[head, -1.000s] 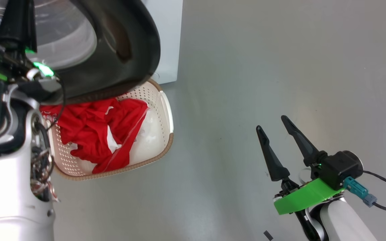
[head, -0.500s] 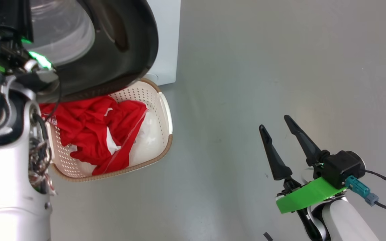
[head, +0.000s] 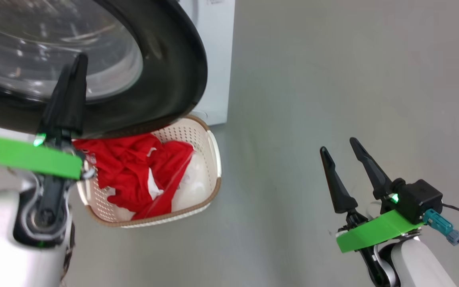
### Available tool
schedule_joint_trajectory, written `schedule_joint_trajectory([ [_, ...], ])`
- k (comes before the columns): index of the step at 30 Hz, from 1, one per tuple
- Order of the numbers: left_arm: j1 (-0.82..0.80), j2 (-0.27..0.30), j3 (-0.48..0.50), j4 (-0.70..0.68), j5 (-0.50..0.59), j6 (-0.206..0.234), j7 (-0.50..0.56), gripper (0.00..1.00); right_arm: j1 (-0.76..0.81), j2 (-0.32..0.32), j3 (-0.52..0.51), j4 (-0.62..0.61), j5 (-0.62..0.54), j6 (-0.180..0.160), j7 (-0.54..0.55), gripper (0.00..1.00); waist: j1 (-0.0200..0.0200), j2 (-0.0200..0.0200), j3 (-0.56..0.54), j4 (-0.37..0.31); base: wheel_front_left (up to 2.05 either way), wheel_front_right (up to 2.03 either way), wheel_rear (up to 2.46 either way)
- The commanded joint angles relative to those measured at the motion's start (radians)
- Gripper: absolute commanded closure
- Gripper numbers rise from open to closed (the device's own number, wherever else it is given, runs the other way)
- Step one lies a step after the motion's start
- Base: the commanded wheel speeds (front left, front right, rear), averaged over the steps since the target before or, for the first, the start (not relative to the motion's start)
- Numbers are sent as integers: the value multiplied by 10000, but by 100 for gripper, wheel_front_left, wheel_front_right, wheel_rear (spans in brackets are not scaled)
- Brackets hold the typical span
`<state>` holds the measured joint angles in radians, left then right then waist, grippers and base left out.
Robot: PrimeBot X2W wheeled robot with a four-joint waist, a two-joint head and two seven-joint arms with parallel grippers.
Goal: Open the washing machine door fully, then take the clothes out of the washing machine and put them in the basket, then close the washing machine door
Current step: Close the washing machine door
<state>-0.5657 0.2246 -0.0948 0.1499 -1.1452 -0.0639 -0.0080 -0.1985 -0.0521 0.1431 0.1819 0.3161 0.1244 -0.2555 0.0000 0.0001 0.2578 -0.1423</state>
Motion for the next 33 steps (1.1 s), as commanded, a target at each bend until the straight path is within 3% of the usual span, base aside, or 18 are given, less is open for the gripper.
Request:
schedule_joint_trajectory([
  [1, 53, 413, 256, -337, 204, -142, -177, 0, 110, 18, 173, -229, 99, 63, -63, 0, 0, -1, -300, 193, 0, 0, 0],
  [5, 459, 447, 82, -492, 758, -344, -821, 0, 185, 18, 82, -219, 83, 63, -63, 0, 0, -1, -563, 288, 0, 0, 0],
  [8, 1010, 827, -263, -587, 2199, -371, -1731, 0, 307, 18, -114, -274, -13, 63, -63, 0, 0, -1, -885, 379, 0, 0, 0],
  [20, 2343, 1218, -883, -1255, 6795, 667, -2529, 0, 748, -3, -497, -369, -402, 63, -63, 0, 0, -1, -1473, 673, 0, 0, 0],
  [24, 3059, 947, -599, -1278, 7389, 846, -2534, 0, 846, 2, -519, -431, -495, 63, -63, 0, 0, -1, -1639, 683, 0, 0, 0],
  [33, 4465, 180, 334, -1118, 7630, 1014, -2537, 0, 1230, -24, -604, -768, -1182, 63, -63, 0, 0, -1, -2028, 646, 0, 0, 0],
])
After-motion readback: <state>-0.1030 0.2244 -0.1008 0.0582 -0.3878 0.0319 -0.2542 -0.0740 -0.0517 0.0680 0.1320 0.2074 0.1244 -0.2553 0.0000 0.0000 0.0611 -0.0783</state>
